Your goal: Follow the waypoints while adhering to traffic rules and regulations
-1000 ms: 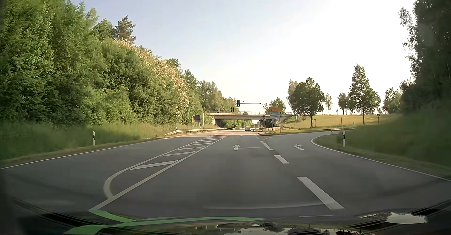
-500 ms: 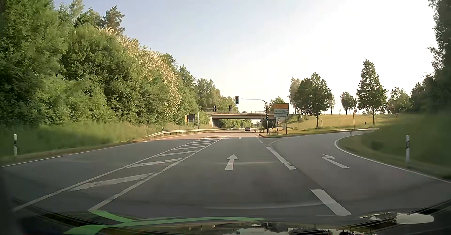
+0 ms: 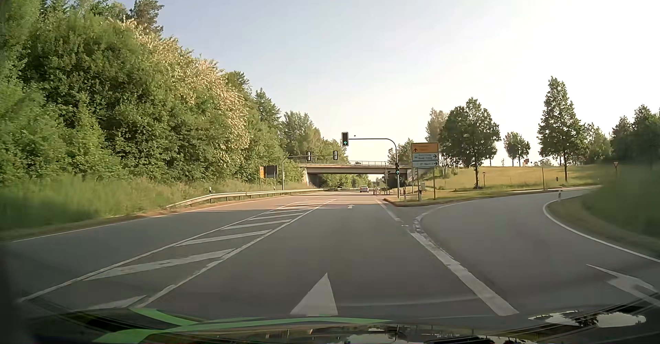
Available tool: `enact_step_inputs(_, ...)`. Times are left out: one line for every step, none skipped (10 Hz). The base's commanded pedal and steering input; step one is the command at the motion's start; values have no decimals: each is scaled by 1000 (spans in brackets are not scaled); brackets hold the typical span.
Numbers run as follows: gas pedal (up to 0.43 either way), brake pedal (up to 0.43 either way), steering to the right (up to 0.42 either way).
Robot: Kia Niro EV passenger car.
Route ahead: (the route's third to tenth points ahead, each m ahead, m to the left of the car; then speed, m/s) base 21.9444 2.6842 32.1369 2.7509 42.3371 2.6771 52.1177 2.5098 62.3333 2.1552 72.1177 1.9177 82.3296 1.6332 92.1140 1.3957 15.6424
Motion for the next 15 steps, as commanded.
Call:
enact_step_inputs(311,0,-4)
enact_step_inputs(311,0,-4)
enact_step_inputs(319,0,-4)
enact_step_inputs(319,0,-4)
enact_step_inputs(319,0,-4)
enact_step_inputs(319,0,-4)
enact_step_inputs(319,0,-4)
enact_step_inputs(319,0,-4)
enact_step_inputs(319,0,-4)
enact_step_inputs(311,0,-3)
enact_step_inputs(311,0,-2)
enact_step_inputs(311,0,-1)
enact_step_inputs(299,0,-1)
enact_step_inputs(268,0,-1)
enact_step_inputs(260,0,-1)
